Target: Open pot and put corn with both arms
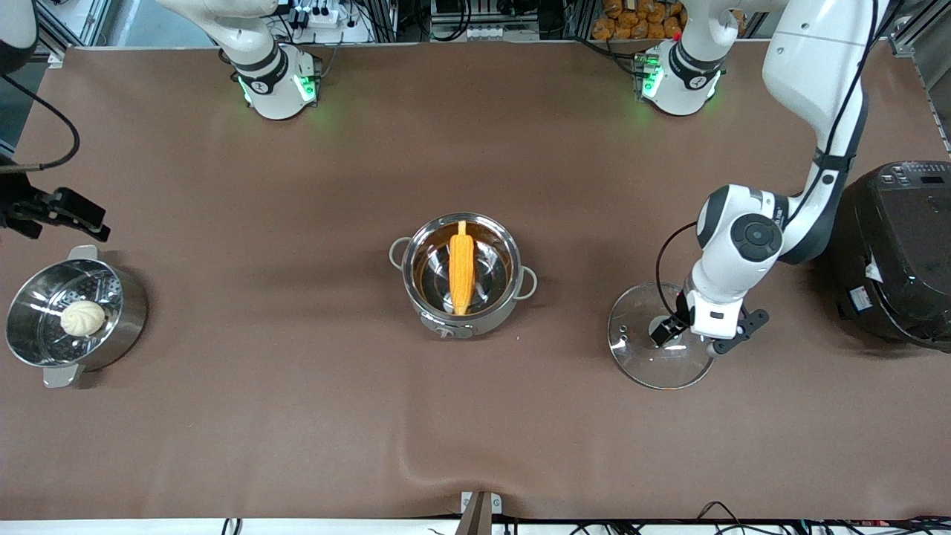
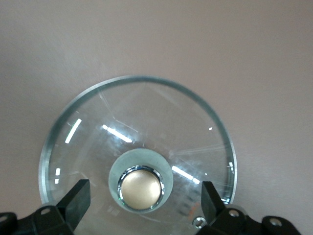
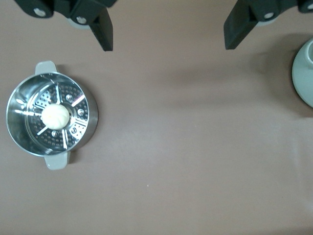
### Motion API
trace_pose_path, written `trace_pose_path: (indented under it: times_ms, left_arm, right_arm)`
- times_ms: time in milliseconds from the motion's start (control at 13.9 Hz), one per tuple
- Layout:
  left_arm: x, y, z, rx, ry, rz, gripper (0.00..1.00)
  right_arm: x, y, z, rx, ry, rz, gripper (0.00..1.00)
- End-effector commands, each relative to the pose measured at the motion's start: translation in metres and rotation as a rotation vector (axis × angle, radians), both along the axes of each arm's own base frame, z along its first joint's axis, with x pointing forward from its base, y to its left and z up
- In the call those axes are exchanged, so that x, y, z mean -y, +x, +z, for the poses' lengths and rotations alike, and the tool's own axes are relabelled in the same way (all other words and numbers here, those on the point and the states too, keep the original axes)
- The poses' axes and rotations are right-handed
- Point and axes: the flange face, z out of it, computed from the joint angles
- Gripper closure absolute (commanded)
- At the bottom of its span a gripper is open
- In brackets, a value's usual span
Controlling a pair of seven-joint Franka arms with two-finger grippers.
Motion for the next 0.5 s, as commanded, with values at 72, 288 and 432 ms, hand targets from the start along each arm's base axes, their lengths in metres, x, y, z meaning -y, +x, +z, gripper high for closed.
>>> trace_pose_path:
  times_ms: [72,288,432]
  left_arm:
    - [-0.013,-0.013,0.095,0.019,0.068,-0.109,0.00]
    - [-0.019,-0.031,0.160,-0.018,0.118,-0.186,0.00]
    - [-0.027,-0.040,0.198,-0.064,0.141,-0.240,0.00]
  right_arm:
    - [0.013,-0.017,0.002,-0.020,-0.008,-0.025,0.00]
    - [0.012,-0.019,0.006,-0.012,-0.001,-0.025,0.00]
    - [0.012,-0.021,0.009,-0.010,-0.001,-0.015,0.00]
